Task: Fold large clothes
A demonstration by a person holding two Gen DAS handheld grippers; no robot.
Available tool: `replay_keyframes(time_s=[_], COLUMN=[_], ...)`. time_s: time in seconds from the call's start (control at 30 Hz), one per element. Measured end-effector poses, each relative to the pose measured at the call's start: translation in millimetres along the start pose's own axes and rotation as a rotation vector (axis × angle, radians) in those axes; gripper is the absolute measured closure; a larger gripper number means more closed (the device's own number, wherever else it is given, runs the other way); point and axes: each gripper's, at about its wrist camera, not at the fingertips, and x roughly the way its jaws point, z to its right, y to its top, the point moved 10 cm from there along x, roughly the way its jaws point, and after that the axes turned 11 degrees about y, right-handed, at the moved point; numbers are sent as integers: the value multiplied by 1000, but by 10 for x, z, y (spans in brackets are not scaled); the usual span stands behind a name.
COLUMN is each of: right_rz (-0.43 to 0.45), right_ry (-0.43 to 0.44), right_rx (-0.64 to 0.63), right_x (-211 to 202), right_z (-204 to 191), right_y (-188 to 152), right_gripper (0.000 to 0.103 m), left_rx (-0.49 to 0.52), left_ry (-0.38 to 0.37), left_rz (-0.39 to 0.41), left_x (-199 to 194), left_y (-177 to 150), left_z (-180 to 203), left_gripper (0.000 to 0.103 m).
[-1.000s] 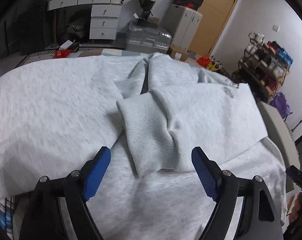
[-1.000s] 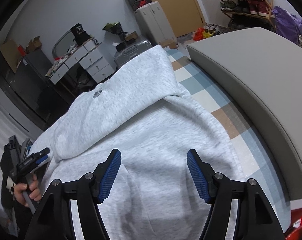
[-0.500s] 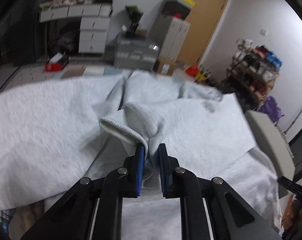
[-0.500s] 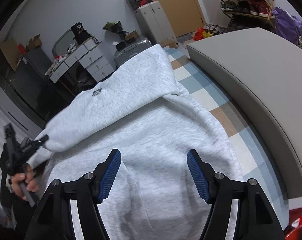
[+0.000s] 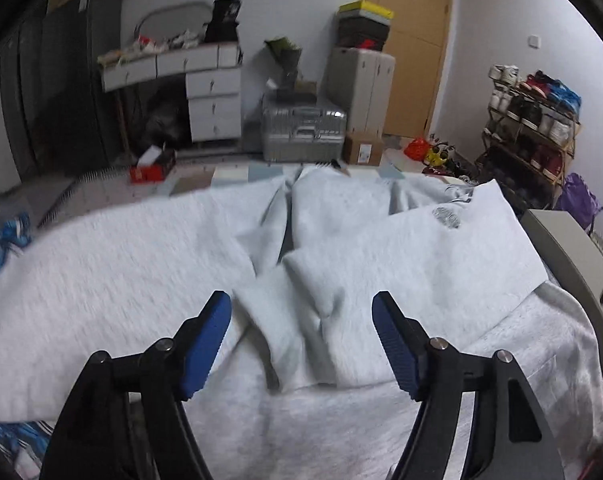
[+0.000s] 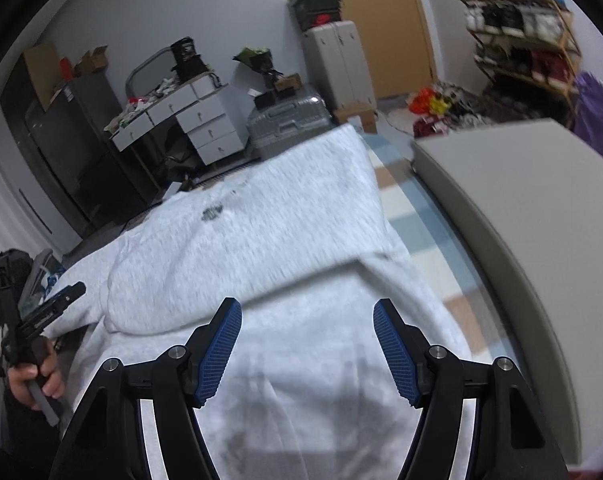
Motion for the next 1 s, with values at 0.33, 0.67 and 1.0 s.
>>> replay_keyframes(time_s=[0.33, 0.67, 1.0], right_rz=[-110, -217, -311], right_ry=[57, -38, -66], right_rx=[-29, -89, -190], right_x=[1156, 1374, 1573], right_z=[-242, -82, -221], right_y=[155, -135, -459], right_gripper=[33, 35, 30], left_rx=[185, 108, 146], left_ry=[45, -13, 9], left_rz=[-79, -37, -166], left_x=[883, 610, 656], left_y=[-116, -64, -346], left_z=[337, 180, 129], left_gripper=[79, 77, 63])
